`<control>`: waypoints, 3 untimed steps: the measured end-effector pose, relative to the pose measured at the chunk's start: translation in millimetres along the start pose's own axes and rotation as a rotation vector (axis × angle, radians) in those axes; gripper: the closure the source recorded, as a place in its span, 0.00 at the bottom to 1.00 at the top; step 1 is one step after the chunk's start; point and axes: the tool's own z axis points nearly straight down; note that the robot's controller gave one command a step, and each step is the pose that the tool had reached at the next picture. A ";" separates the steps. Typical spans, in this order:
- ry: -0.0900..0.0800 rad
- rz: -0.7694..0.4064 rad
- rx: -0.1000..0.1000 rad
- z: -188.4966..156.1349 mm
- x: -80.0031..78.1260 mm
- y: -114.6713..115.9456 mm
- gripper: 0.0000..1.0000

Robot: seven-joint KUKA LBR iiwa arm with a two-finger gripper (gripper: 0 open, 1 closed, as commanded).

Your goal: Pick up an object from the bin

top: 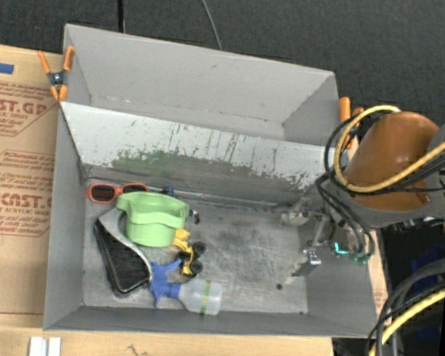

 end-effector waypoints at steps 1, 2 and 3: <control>-0.007 -0.001 0.001 -4.1 -1.8 0.3 0.00; -0.015 -0.057 0.003 28.7 6.0 12.2 0.00; -0.008 -0.217 0.002 70.9 3.2 46.1 0.00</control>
Offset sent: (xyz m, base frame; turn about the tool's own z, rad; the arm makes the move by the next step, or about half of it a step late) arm -0.0247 0.0354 -0.0906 -0.1566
